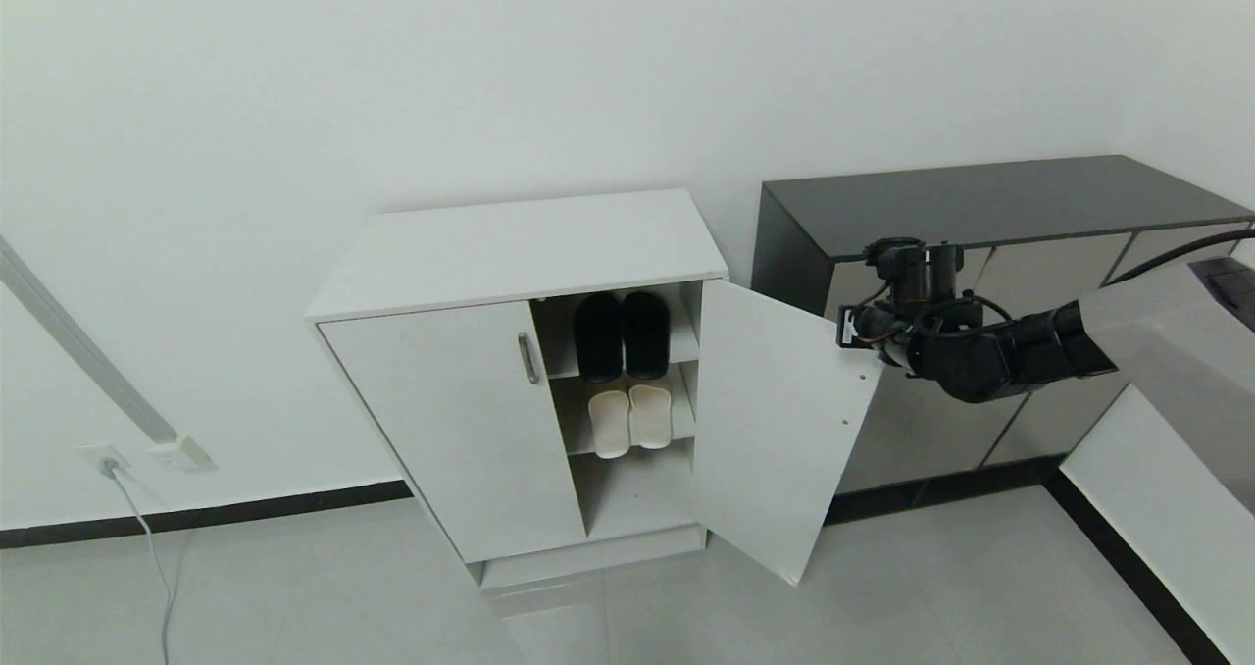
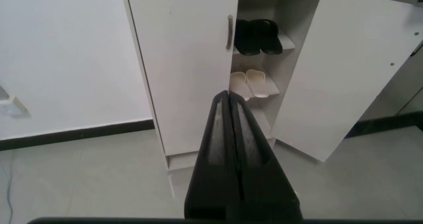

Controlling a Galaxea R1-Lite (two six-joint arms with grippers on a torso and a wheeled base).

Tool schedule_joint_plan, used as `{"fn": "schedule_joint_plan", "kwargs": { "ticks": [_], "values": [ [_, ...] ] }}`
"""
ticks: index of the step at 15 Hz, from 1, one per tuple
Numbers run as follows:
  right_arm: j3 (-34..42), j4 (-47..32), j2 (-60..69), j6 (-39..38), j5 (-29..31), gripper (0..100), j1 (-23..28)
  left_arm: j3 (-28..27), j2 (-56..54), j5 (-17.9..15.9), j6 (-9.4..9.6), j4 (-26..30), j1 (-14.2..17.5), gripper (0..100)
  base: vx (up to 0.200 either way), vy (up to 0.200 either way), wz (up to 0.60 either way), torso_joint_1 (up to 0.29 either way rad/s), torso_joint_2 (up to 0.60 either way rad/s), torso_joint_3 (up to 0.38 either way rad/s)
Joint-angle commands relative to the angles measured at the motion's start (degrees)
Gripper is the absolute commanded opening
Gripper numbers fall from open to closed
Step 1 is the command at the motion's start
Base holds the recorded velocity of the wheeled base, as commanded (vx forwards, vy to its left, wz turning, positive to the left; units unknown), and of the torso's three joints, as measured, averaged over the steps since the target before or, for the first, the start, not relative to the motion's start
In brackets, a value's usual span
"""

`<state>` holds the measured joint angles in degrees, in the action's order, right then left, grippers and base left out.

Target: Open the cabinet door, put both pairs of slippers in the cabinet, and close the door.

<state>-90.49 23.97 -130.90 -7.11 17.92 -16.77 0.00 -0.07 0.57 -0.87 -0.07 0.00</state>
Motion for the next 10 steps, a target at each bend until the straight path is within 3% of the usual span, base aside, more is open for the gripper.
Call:
{"fn": "schedule_joint_plan", "kwargs": {
  "ticks": [1,5,10],
  "values": [
    [0.05,-0.06,-0.32,-0.01,0.10,0,-0.01,0.00,0.07,-0.05,-0.01,-0.01,0.09,0,0.000,0.000,0.00,0.000,0.00,0.000],
    [1.28,-0.68,0.82,0.08,0.27,0,-1.07,0.00,0.07,-0.05,0.07,-0.01,0.00,0,0.000,0.000,0.00,0.000,0.00,0.000],
    [13.15,0.12,9.88,-0.01,0.10,0,-7.22,0.00,0.07,-0.05,-0.01,-0.01,0.00,0,0.000,0.000,0.00,0.000,0.00,0.000]
  ]
}}
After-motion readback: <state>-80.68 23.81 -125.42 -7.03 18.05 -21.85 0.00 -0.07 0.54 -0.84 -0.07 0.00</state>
